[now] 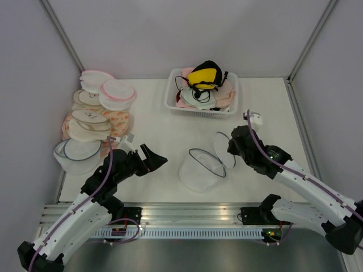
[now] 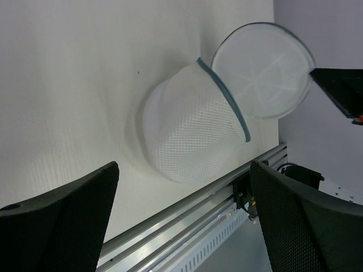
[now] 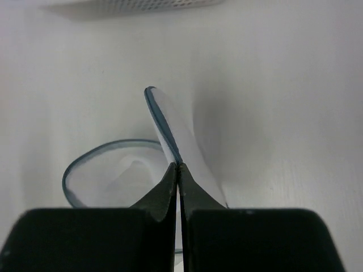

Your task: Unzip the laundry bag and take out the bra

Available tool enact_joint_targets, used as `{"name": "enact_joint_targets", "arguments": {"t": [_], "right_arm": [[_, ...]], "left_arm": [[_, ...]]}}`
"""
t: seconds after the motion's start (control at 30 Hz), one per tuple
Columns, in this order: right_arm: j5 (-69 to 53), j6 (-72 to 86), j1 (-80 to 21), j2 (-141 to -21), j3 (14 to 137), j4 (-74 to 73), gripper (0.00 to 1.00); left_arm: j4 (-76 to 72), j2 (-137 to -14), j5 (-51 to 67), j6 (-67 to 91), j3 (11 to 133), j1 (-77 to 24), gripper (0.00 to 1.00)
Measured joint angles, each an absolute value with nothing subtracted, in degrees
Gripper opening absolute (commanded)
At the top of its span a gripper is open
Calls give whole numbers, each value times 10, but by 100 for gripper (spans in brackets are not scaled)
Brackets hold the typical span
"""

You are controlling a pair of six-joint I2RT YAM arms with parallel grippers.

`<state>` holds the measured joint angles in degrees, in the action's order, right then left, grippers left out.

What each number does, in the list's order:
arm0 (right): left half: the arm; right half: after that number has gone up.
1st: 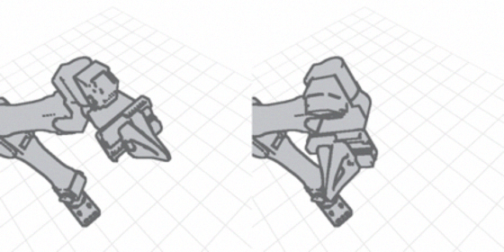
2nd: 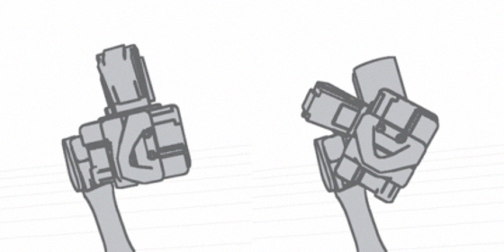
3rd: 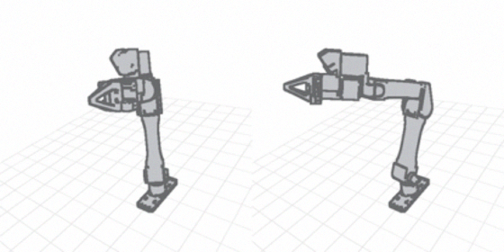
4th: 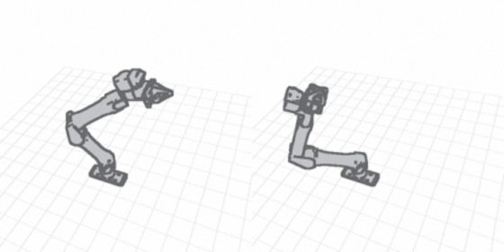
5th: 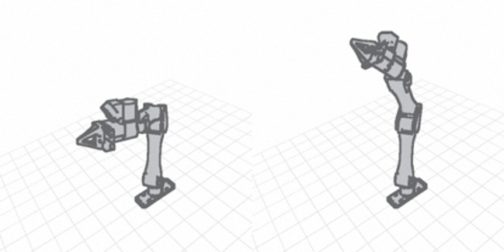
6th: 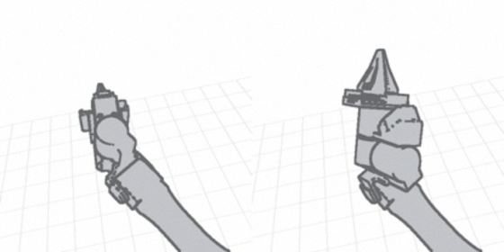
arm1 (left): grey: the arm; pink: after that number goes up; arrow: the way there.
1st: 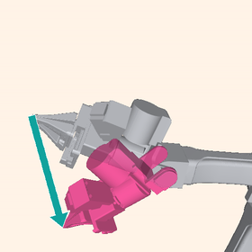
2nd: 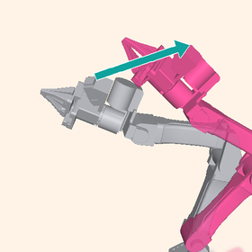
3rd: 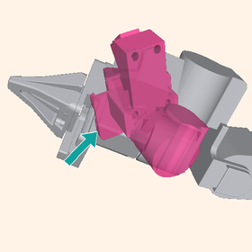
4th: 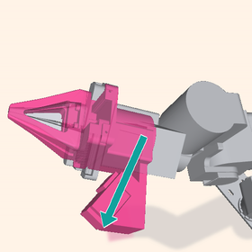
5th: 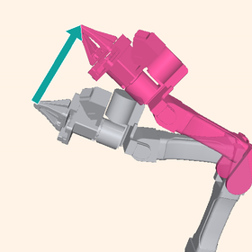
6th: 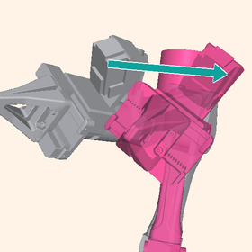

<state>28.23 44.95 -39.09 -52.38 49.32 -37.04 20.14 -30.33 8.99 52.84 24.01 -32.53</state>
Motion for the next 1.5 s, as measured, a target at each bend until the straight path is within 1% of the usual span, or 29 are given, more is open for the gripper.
{"name": "enact_joint_targets", "arguments": {"t": [0.13, 0.23, 0.33, 0.43, 0.5, 0.53, 0.57, 0.6, 0.67, 0.83, 0.87, 1.03, 1.23, 1.5], "right_arm": [[298, 402, -509, -623, 523, -325, 0], [336, 381, -611, -728, 571, -303, 0], [375, 370, -708, -859, 646, -281, 0], [382, 370, -766, -934, 673, -257, 0], [371, 371, -788, -946, 662, -244, 11], [368, 373, -794, -944, 654, -239, 21], [362, 375, -797, -939, 646, -234, 50], [357, 376, -802, -929, 637, -225, 61], [352, 376, -809, -901, 619, -219, 77], [366, 387, -846, -794, 602, -232, 84], [374, 393, -852, -771, 602, -239, 98], [467, 429, -855, -678, 603, -312, 98], [564, 453, -853, -615, 613, -406, 98], [592, 445, -853, -540, 613, -427, 98]], "left_arm": [[216, -276, 81, 528, 251, -325, 100], [236, -265, 73, 529, 251, -325, 100], [258, -250, 64, 529, 251, -325, 100], [279, -229, 56, 529, 251, -325, 100], [292, -218, 48, 529, 253, -325, 100], [298, -214, 46, 529, 255, -325, 100], [302, -212, 44, 529, 256, -325, 100], [306, -211, 43, 529, 257, -325, 100], [312, -209, 41, 529, 259, -325, 100], [316, -209, 40, 529, 260, -325, 100], [316, -209, 41, 529, 260, -325, 100], [316, -207, 48, 527, 260, -325, 100], [301, -198, 69, 510, 260, -325, 100], [277, -193, 98, 471, 260, -325, 100]]}}
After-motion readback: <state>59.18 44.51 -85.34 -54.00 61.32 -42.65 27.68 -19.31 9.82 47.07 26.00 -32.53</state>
